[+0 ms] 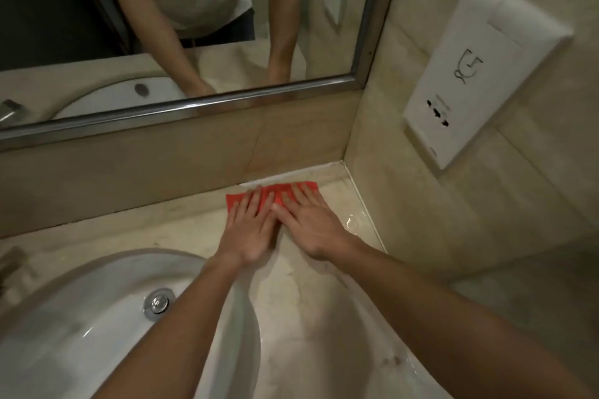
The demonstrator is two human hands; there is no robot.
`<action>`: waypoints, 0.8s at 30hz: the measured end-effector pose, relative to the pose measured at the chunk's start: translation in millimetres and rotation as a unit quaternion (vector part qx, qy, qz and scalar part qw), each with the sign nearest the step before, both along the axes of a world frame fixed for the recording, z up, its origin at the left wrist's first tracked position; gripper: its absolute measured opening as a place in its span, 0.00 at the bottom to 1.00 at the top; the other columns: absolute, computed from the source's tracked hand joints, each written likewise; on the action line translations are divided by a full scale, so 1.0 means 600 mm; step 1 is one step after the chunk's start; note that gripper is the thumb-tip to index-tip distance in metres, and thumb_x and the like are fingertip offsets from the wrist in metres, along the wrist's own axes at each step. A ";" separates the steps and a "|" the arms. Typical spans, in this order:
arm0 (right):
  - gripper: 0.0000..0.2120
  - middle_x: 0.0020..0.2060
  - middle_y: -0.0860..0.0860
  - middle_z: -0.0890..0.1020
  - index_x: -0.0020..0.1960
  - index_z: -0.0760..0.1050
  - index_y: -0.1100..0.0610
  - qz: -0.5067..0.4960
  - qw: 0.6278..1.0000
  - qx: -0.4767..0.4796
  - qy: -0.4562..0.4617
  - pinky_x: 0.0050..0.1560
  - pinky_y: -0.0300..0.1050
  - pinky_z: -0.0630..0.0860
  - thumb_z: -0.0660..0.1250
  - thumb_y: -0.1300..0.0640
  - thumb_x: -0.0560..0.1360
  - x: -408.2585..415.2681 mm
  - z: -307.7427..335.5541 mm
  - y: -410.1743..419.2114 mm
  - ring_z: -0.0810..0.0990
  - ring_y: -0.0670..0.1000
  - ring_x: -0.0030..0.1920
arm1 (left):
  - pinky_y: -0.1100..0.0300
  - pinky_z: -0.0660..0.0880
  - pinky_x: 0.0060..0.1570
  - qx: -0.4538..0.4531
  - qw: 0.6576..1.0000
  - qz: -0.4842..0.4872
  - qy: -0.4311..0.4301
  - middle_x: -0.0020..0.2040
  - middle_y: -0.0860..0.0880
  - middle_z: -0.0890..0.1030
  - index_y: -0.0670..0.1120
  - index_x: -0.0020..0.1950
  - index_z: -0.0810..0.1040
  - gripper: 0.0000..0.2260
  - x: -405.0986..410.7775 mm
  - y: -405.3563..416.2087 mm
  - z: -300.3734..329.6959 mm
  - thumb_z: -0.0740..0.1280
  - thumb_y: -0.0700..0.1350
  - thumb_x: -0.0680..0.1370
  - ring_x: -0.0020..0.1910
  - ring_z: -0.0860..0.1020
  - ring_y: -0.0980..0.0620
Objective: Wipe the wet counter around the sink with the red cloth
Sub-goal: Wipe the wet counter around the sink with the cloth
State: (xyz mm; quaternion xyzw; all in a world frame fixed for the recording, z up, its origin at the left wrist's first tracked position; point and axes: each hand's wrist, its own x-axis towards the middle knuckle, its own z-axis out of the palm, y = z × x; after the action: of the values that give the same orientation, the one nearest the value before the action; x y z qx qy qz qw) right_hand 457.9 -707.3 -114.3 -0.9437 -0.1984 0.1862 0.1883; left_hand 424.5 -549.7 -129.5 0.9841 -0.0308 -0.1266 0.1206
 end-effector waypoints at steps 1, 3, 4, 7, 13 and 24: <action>0.50 0.81 0.53 0.50 0.82 0.52 0.51 0.008 1.000 -0.006 -0.012 0.79 0.54 0.40 0.22 0.27 0.70 0.019 -0.004 0.011 0.42 0.52 0.81 | 0.50 0.39 0.75 0.026 1.000 -0.008 -0.008 0.81 0.48 0.42 0.52 0.80 0.43 0.27 0.017 0.009 -0.006 0.47 0.55 0.83 0.79 0.40 0.48; 0.46 0.81 0.54 0.52 0.81 0.53 0.52 0.014 0.999 -0.010 -0.030 0.79 0.54 0.39 0.25 0.30 0.73 0.042 -0.005 0.019 0.43 0.53 0.81 | 0.49 0.41 0.75 0.059 0.998 -0.015 -0.034 0.81 0.48 0.45 0.52 0.81 0.44 0.27 0.031 0.018 -0.019 0.45 0.57 0.83 0.79 0.42 0.47; 0.45 0.81 0.53 0.52 0.81 0.54 0.52 0.015 0.999 -0.010 -0.037 0.79 0.54 0.39 0.27 0.31 0.74 0.044 -0.003 0.018 0.44 0.52 0.81 | 0.50 0.40 0.75 0.057 0.997 -0.012 -0.044 0.81 0.48 0.46 0.52 0.81 0.45 0.29 0.031 0.018 -0.020 0.40 0.59 0.80 0.79 0.43 0.47; 0.48 0.81 0.52 0.53 0.81 0.55 0.51 -0.016 0.998 -0.006 -0.068 0.79 0.53 0.39 0.24 0.29 0.71 0.029 -0.001 -0.009 0.45 0.51 0.81 | 0.51 0.39 0.76 -0.012 0.999 -0.002 -0.038 0.81 0.49 0.46 0.51 0.81 0.46 0.37 0.029 -0.010 -0.011 0.30 0.62 0.73 0.79 0.42 0.49; 0.52 0.81 0.52 0.53 0.81 0.54 0.53 -0.098 0.994 -0.009 -0.055 0.79 0.50 0.37 0.19 0.28 0.69 -0.106 0.011 -0.098 0.42 0.49 0.80 | 0.51 0.38 0.76 -0.065 0.992 -0.098 -0.040 0.81 0.49 0.45 0.50 0.81 0.48 0.33 -0.064 -0.102 0.003 0.30 0.62 0.78 0.79 0.42 0.50; 0.56 0.81 0.57 0.49 0.82 0.51 0.55 -0.130 0.991 -0.012 -0.039 0.79 0.54 0.39 0.16 0.27 0.67 -0.045 -0.006 -0.093 0.40 0.54 0.81 | 0.54 0.36 0.75 -0.054 0.995 -0.087 0.005 0.80 0.52 0.38 0.54 0.80 0.40 0.35 0.008 -0.111 0.006 0.30 0.60 0.72 0.79 0.38 0.52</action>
State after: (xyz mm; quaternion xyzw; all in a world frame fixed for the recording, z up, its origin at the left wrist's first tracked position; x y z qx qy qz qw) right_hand 431.0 -763.2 -117.6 -0.9702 -0.0788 0.1259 0.1916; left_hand 429.4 -616.1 -125.9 0.9692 -0.1223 -0.1395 0.1618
